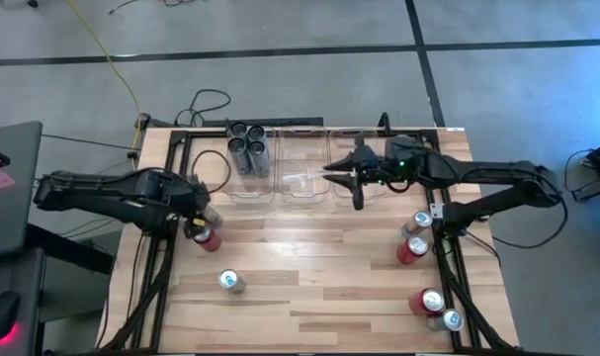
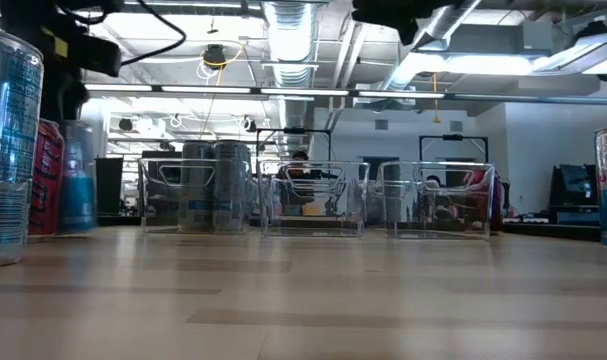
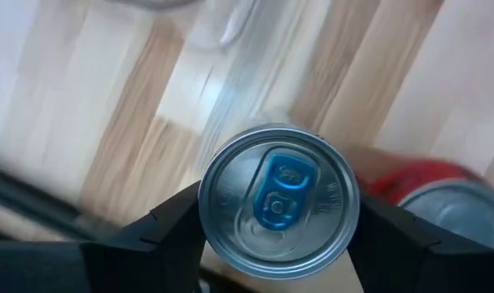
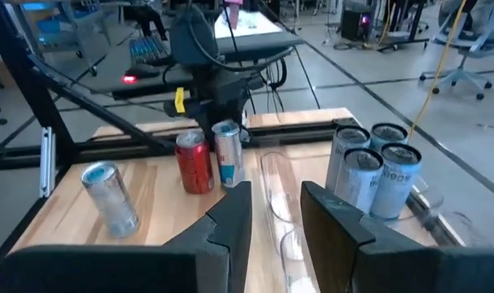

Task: Sort soda cans
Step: Put the blue soda can into the middle transparent bin

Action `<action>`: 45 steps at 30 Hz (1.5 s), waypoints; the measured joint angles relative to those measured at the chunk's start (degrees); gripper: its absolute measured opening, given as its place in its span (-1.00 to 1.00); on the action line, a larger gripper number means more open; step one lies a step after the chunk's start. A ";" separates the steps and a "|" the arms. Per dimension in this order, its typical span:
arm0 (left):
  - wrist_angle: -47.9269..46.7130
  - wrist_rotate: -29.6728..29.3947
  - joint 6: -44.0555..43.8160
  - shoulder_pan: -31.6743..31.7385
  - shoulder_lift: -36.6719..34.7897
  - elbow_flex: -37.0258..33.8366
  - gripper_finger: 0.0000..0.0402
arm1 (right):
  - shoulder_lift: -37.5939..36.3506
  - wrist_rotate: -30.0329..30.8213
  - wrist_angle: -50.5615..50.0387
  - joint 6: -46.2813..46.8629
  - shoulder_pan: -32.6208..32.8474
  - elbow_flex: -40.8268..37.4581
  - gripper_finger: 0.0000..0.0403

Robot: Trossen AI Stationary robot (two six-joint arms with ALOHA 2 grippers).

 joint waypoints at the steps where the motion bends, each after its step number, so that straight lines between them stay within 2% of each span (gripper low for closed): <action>1: 1.02 0.00 0.91 0.08 0.72 0.00 0.22 | -0.46 0.00 -1.23 0.01 0.00 0.00 -0.37; 8: 9.52 1.21 9.27 2.25 8.22 1.16 0.23 | -0.99 0.00 -12.30 2.83 1.61 0.04 -0.37; 18: 15.41 2.36 19.34 4.06 25.13 12.90 0.24 | 0.21 0.00 -21.02 6.11 6.24 0.03 -0.37; 22: 17.47 4.40 23.13 4.06 32.15 17.08 0.24 | 3.44 0.02 -22.00 10.14 7.94 0.00 -0.37; 27: 19.05 6.78 26.27 3.93 38.90 22.37 0.24 | 10.08 0.00 -23.83 10.36 10.35 -0.04 -0.37; 30: 19.92 8.12 28.58 3.21 41.31 25.30 0.24 | 14.19 0.00 -22.14 10.28 10.98 -0.04 -0.37; 35: 21.77 9.45 31.01 1.78 42.78 27.34 0.24 | 18.63 0.06 -13.55 8.75 12.04 -0.04 -0.37; 45: 26.68 10.40 32.27 0.18 44.51 27.56 0.24 | 19.61 0.11 -0.86 3.03 10.67 -0.02 -0.37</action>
